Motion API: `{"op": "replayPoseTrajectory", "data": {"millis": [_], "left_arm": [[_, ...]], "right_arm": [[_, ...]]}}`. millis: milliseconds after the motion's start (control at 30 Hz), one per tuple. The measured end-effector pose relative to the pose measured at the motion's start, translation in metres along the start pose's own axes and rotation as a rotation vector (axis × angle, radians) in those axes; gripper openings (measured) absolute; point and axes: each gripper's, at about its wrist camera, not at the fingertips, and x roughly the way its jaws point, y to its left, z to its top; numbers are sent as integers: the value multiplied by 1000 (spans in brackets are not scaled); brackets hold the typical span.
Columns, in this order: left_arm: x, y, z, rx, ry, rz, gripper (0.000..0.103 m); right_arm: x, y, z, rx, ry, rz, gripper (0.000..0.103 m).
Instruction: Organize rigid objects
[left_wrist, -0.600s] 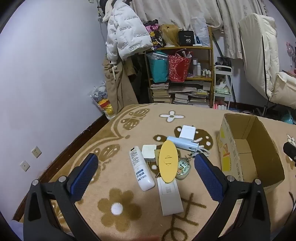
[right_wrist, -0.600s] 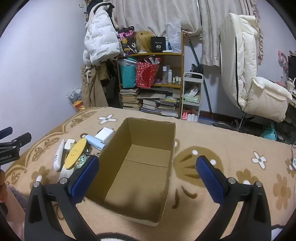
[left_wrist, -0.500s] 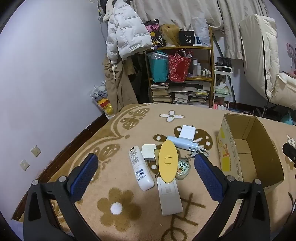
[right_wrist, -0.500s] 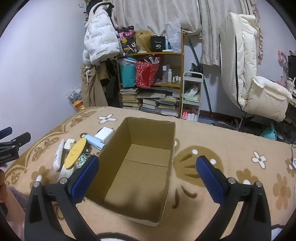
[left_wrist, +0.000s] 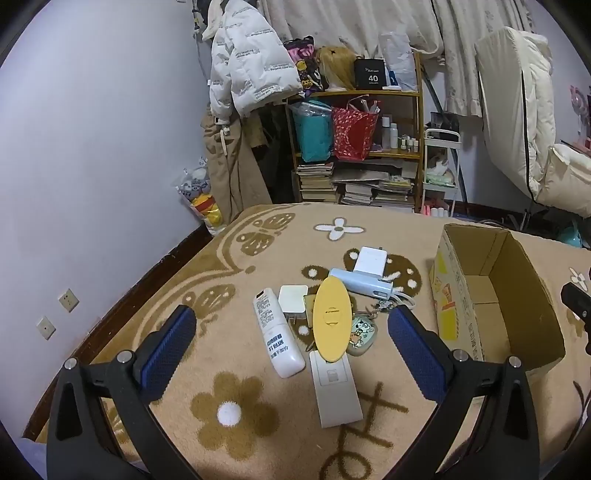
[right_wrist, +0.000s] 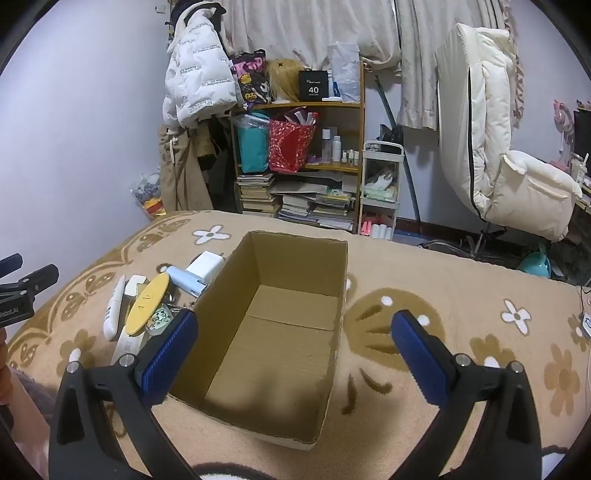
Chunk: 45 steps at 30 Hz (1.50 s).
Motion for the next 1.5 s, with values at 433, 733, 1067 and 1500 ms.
{"op": "replayPoseTrajectory", "data": {"millis": [433, 733, 1067, 1500], "left_arm": [[0, -2, -1, 4, -1, 3, 103], [0, -3, -1, 5, -1, 5, 103], [1, -4, -1, 7, 2, 4, 103], [2, -6, -2, 8, 2, 4, 103]], "right_arm": [[1, 1, 0, -1, 0, -1, 103], [1, 0, -1, -1, 1, 2, 103], [1, -1, -1, -2, 1, 1, 103], [1, 0, -1, -8, 2, -1, 103]]}}
